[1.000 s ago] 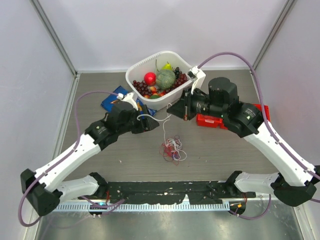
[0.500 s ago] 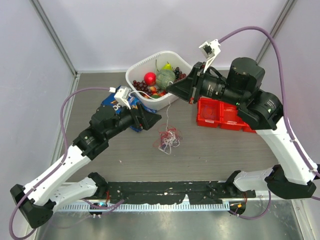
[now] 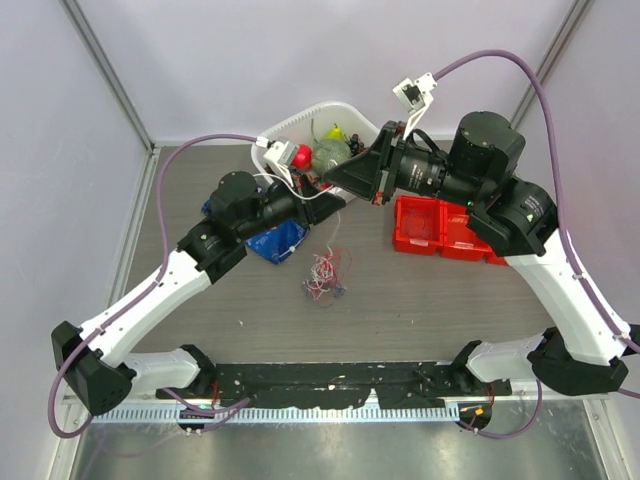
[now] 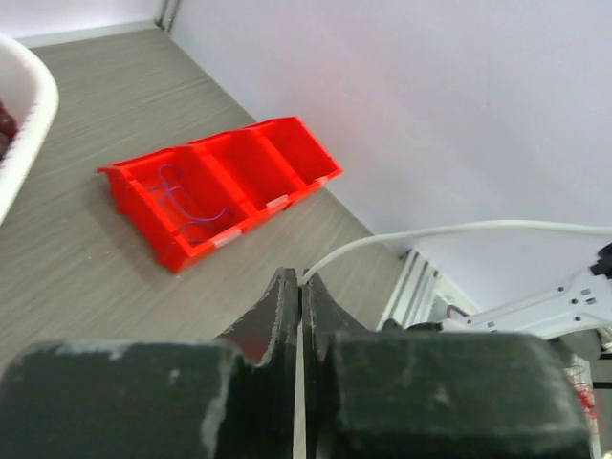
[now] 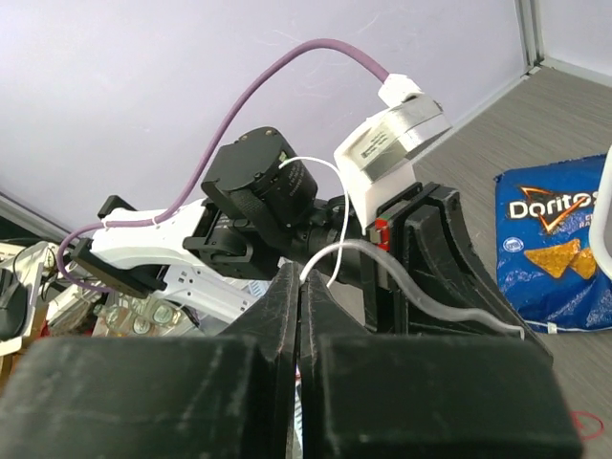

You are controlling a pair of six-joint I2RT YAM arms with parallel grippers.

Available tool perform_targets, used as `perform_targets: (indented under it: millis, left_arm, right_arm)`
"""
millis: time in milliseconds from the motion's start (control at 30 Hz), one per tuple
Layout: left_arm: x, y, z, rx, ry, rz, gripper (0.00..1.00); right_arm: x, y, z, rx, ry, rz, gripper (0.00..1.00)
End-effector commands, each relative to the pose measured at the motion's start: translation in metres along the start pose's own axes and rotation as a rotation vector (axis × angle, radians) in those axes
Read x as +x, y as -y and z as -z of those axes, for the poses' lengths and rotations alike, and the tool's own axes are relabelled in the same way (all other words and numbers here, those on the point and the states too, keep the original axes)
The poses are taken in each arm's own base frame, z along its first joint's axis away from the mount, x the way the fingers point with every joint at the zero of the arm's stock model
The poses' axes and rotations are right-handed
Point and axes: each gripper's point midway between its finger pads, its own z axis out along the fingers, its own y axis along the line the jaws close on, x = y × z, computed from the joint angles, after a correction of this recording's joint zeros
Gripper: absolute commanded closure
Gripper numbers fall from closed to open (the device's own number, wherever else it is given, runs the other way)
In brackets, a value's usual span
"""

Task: Untangle the cables

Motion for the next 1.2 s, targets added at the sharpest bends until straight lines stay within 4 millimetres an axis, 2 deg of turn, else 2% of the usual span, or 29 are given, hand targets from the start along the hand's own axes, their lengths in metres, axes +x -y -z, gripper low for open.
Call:
perform_targets:
  millis: [0,133,167,200,233,300,367,400,433,567,733,767,800,867,900,933,967,1033,1100,1133,1167]
  left_arm:
    - [-0.034,0.031,0.008,0.099,0.076,-0.043,1.00]
    - [-0.052,0.038,0.022,0.076,0.132,-0.045,1.00]
    - [-0.057,0.039,0.026,0.065,0.142,-0.045,1.00]
    - [-0.065,0.043,0.031,0.060,0.164,-0.048,1.00]
    - [-0.069,0.044,0.035,0.049,0.166,-0.043,1.00]
    - [-0.078,0.049,0.042,0.042,0.189,-0.032,1.00]
    - [-0.088,0.055,0.049,0.036,0.206,-0.009,1.00]
    - [-0.092,0.058,0.051,0.034,0.212,0.008,1.00]
    - [-0.093,0.059,0.051,0.034,0.206,0.020,1.00]
    - [-0.097,0.056,0.052,-0.023,0.175,0.065,1.00]
    - [-0.088,0.041,0.050,-0.134,0.102,0.118,1.00]
    - [-0.087,0.040,0.051,-0.143,0.095,0.120,1.00]
    - [-0.085,0.037,0.051,-0.158,0.088,0.125,1.00]
    - [-0.082,0.030,0.054,-0.196,0.082,0.133,1.00]
    - [-0.080,0.027,0.055,-0.209,0.077,0.132,1.00]
    - [-0.078,0.026,0.055,-0.215,0.065,0.132,1.00]
    - [-0.075,0.025,0.056,-0.218,0.050,0.132,1.00]
    - [-0.064,0.022,0.054,-0.219,0.002,0.140,1.00]
    - [-0.053,0.022,0.051,-0.204,-0.050,0.155,1.00]
    - [-0.048,0.023,0.050,-0.196,-0.070,0.161,1.00]
    - [-0.045,0.023,0.049,-0.189,-0.085,0.169,1.00]
  right_arm:
    - [0.000,0.007,0.001,0.051,0.011,-0.013,0.99]
    - [0.027,0.039,0.001,0.175,-0.068,-0.023,0.97]
    - [0.032,0.056,0.002,0.253,-0.067,-0.013,0.82]
    - [0.039,0.066,0.007,0.306,-0.087,-0.012,0.75]
    - [0.048,0.084,0.012,0.379,-0.099,0.006,0.61]
    - [0.069,0.110,0.021,0.496,-0.144,0.014,0.49]
    - [0.091,0.131,0.030,0.569,-0.180,0.020,0.46]
    - [0.094,0.133,0.029,0.568,-0.181,0.025,0.45]
    - [0.107,0.138,0.030,0.565,-0.203,0.020,0.44]
    - [0.119,0.136,0.026,0.525,-0.210,-0.008,0.45]
    - [0.105,0.126,0.029,0.482,-0.156,0.028,0.44]
    - [0.099,0.125,0.035,0.504,-0.141,0.038,0.44]
    - [0.092,0.137,0.043,0.582,-0.119,0.066,0.43]
    - [0.082,0.145,0.059,0.662,-0.104,0.098,0.43]
    - [0.079,0.146,0.067,0.692,-0.113,0.109,0.43]
    - [0.066,0.145,0.071,0.712,-0.091,0.136,0.43]
    - [0.065,0.144,0.074,0.717,-0.102,0.153,0.43]
    - [0.052,0.127,0.070,0.635,-0.091,0.197,0.40]
    - [0.046,0.103,0.059,0.492,-0.090,0.231,0.34]
    - [0.050,0.088,0.050,0.389,-0.110,0.236,0.30]
    - [0.047,0.083,0.044,0.355,-0.099,0.236,0.29]
